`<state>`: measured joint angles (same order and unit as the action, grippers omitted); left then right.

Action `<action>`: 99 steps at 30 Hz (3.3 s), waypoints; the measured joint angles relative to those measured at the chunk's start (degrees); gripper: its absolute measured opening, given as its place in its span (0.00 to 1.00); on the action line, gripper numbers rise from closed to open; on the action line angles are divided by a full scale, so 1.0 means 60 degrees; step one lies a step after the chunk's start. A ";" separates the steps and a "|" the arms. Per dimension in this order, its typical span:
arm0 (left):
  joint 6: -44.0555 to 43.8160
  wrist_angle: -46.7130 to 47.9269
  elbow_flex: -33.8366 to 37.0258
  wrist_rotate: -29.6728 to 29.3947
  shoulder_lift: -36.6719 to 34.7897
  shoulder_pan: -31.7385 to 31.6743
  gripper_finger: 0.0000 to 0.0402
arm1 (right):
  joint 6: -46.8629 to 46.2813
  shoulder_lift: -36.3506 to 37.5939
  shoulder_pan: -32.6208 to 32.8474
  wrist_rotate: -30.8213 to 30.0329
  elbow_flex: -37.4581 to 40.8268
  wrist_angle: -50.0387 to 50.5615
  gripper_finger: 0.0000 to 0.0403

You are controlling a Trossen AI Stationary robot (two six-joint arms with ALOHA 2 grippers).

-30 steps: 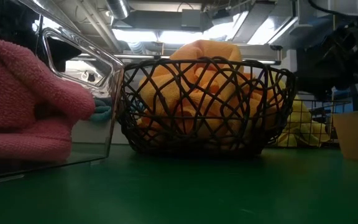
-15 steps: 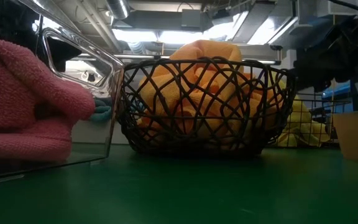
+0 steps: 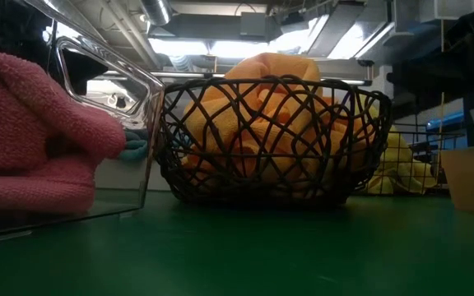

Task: Sort microfiber towel by color & place in baskets
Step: Return to Home Position

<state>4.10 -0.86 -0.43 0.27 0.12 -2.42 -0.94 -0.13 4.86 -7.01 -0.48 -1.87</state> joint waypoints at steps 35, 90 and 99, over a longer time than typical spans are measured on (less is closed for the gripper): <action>-0.0004 0.0000 0.0000 0.0000 0.0004 0.0000 0.16 | 0.0818 -0.0086 0.0000 -0.0123 -0.0020 0.0037 0.45; 0.0000 0.0002 0.0000 0.0000 0.0004 -0.0002 0.16 | 0.0815 -0.0086 0.0000 -0.0101 -0.0020 0.0037 0.45; 0.0000 0.0004 0.0000 0.0000 0.0004 0.0000 0.16 | 0.0817 -0.0086 0.0000 -0.0104 -0.0020 0.0037 0.45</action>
